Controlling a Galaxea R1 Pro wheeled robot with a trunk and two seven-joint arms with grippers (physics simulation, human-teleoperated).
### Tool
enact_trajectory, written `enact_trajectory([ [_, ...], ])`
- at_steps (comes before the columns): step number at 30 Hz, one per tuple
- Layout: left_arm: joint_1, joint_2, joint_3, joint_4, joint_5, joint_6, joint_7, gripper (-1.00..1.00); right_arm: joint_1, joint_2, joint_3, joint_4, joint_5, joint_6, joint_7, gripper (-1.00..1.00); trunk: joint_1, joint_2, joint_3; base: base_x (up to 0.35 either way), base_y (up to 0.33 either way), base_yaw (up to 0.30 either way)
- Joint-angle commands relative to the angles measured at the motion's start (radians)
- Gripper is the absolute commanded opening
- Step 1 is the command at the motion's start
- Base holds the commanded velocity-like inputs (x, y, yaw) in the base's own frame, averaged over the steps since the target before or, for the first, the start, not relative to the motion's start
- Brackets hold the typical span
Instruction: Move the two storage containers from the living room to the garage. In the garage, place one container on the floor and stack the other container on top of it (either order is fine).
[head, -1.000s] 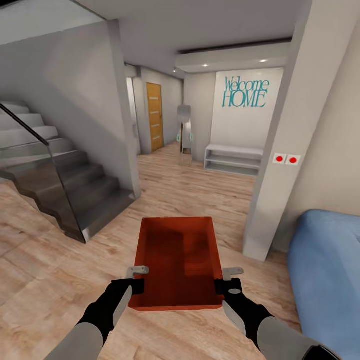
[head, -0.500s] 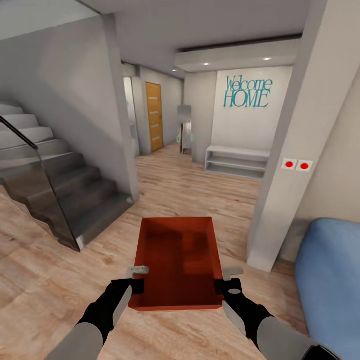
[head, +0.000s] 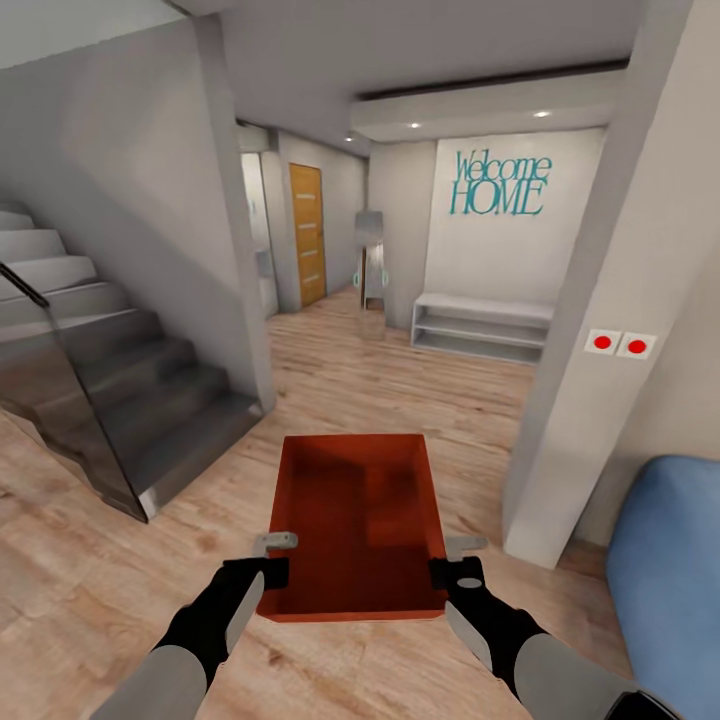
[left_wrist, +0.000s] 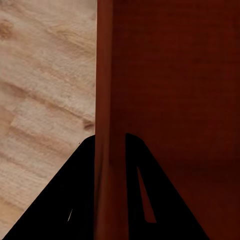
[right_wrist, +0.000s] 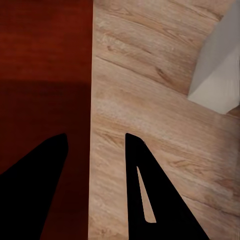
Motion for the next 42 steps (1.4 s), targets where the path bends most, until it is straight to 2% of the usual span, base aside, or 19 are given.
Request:
enact_trajectory([
  [1, -0.001, 0.000, 0.029, -0.003, -0.027, 0.009, 0.024, -1.00, -0.001, 0.018, -0.007, -0.010, 0.002, 0.005, -0.008, -1.00, 0.001, -0.001, -0.002, 0.323, 0.000, 0.000],
  [42, -0.001, 0.000, 0.029, 0.000, -0.027, -0.007, 0.024, -1.00, -0.001, 0.018, -0.007, -0.010, 0.002, 0.006, -0.008, -1.00, 0.001, -0.001, -0.002, 0.323, 0.000, 0.000],
])
